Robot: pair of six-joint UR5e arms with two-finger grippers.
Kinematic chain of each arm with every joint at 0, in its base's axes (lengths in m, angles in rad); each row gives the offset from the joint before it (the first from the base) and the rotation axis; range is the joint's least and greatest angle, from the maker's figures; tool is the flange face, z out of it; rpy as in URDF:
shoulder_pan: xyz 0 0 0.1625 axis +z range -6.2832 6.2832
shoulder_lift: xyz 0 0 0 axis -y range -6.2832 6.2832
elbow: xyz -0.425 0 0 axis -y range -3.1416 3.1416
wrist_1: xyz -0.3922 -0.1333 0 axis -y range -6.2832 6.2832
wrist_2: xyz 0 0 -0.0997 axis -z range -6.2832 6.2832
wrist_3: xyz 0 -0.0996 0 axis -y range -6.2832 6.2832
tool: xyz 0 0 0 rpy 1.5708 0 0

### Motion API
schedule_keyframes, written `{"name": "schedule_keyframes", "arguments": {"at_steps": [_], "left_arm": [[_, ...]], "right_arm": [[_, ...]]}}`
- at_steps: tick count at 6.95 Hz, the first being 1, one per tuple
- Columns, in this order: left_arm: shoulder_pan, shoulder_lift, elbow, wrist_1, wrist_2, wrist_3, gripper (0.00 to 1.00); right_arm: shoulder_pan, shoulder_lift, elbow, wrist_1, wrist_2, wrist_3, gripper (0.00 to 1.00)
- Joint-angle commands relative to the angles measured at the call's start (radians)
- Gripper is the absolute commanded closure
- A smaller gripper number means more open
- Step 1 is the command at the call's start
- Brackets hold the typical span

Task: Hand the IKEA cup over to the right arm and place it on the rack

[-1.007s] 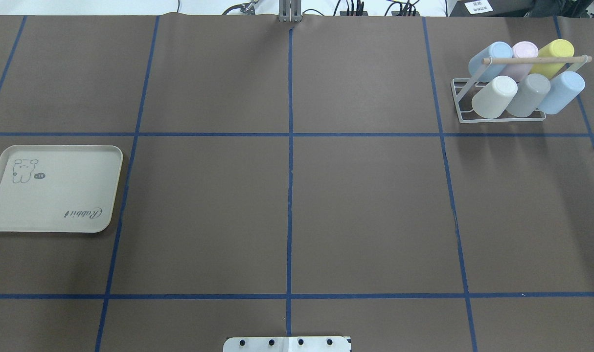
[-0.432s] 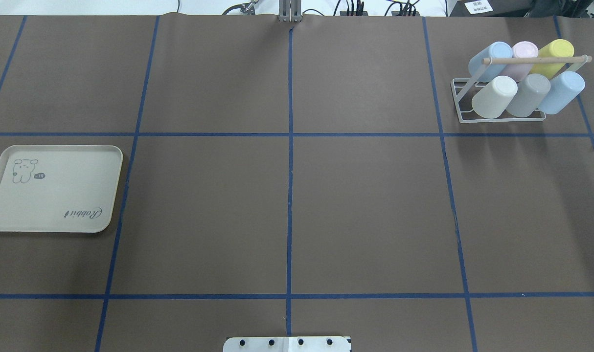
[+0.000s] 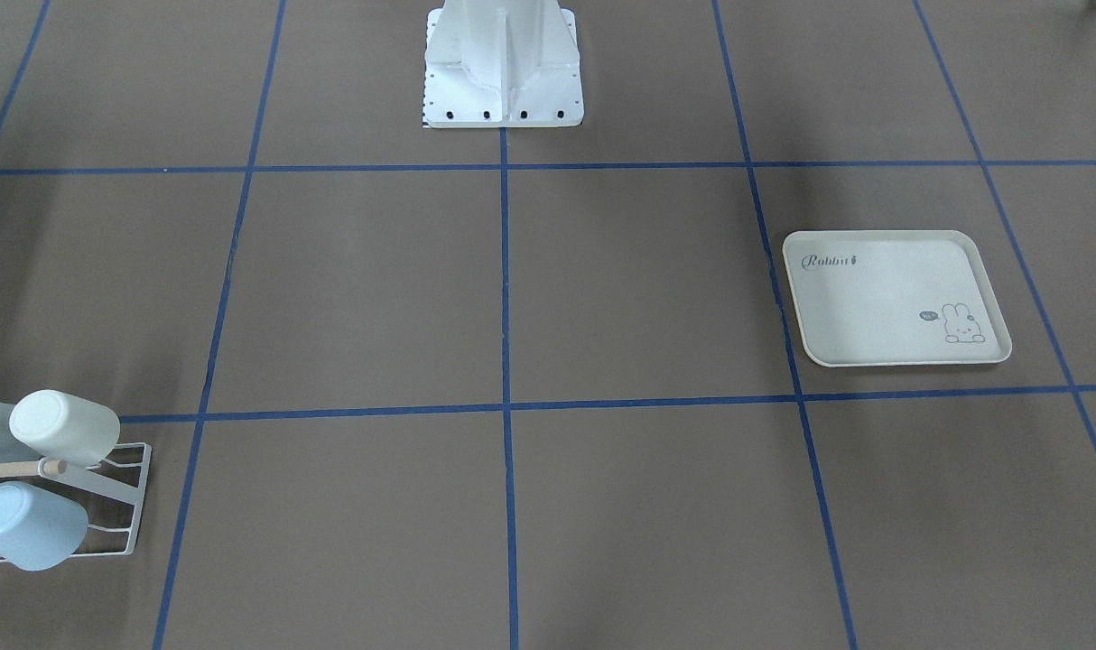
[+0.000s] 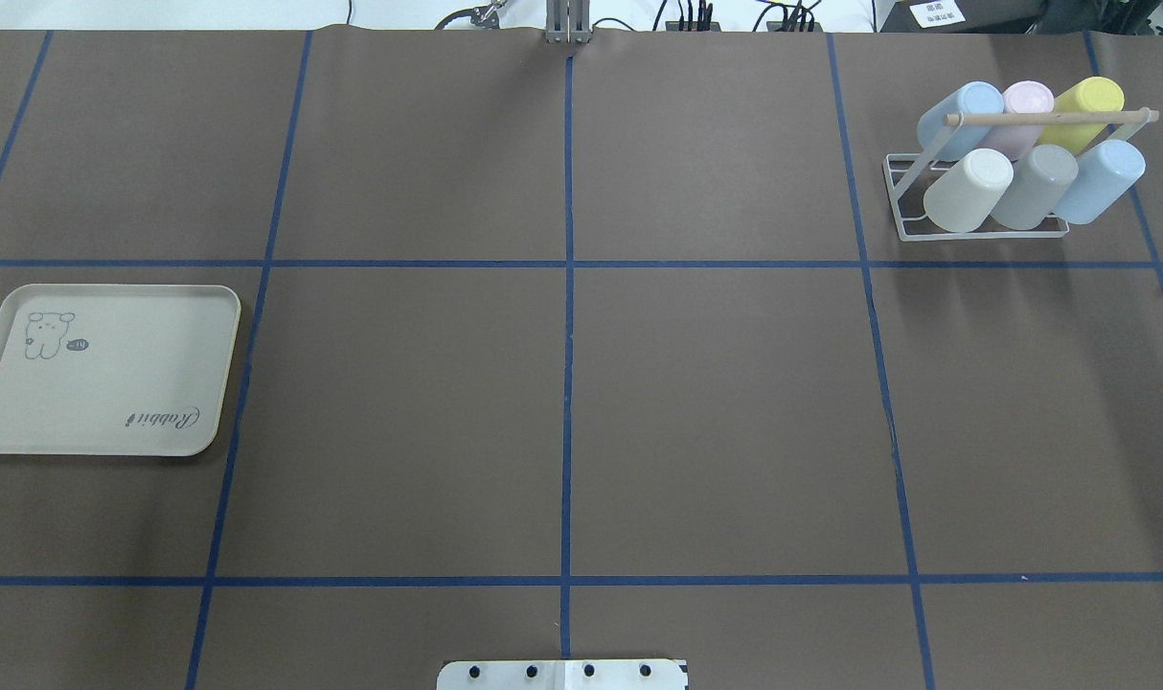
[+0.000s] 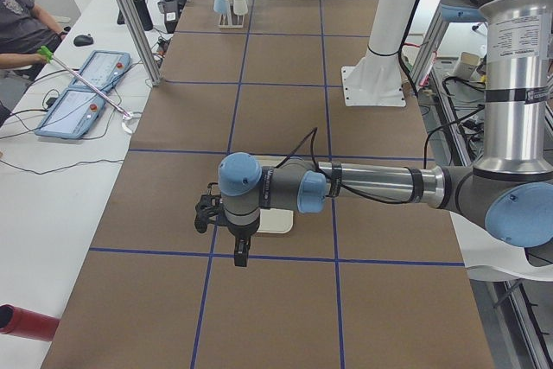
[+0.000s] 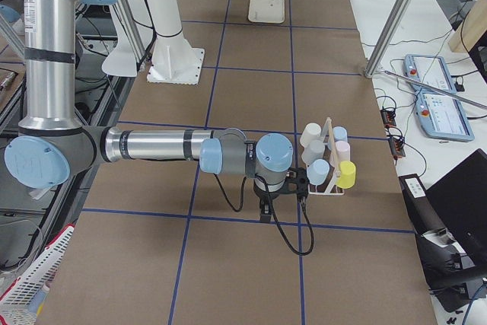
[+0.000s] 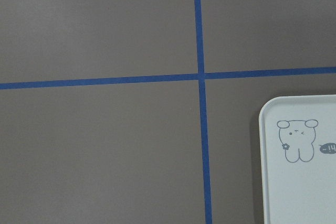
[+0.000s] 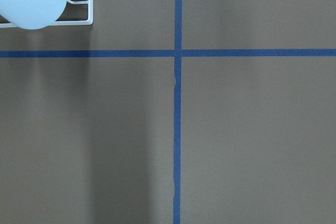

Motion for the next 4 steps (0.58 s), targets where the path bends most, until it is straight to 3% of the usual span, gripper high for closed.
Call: {"name": "schedule_keyframes", "arguments": {"at_steps": [1,4], "left_arm": [[0.000,-0.020,0.014,-0.002,0.003,0.000,0.00],[0.000,-0.021,0.020,0.004,0.002,0.003,0.00]], "right_arm": [[0.002,-0.003,-0.005,-0.001,0.005,0.002,0.01],[0.002,0.000,0.018,0.000,0.010,0.002,0.01]]}}
